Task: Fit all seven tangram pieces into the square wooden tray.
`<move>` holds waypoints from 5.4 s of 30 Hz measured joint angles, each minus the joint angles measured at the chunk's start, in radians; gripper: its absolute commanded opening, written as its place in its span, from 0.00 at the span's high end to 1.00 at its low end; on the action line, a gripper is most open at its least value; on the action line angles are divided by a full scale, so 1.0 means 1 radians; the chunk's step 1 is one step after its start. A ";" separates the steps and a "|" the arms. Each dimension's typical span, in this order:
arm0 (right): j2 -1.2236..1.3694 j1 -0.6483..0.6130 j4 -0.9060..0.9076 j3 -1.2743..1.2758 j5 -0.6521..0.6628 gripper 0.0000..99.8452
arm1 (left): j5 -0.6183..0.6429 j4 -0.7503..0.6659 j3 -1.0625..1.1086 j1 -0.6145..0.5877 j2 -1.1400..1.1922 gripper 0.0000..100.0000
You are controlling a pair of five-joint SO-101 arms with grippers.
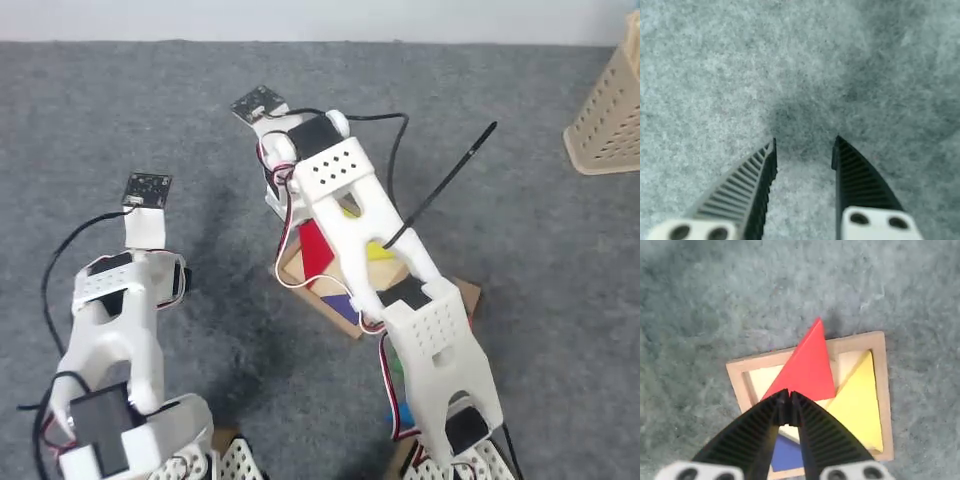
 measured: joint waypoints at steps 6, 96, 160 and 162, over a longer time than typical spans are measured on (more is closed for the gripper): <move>0.000 0.098 0.014 0.009 -0.083 0.99 | 0.000 -0.003 0.000 0.000 0.000 0.83; -0.601 0.242 -0.566 1.254 -0.477 0.75 | 0.005 -0.015 0.015 0.000 0.000 0.82; -0.077 0.100 -0.477 0.572 -0.123 0.99 | 0.005 -0.015 0.015 0.000 0.000 0.82; -0.077 0.094 -0.479 0.571 -0.123 0.99 | 0.005 -0.015 0.015 0.000 0.000 0.82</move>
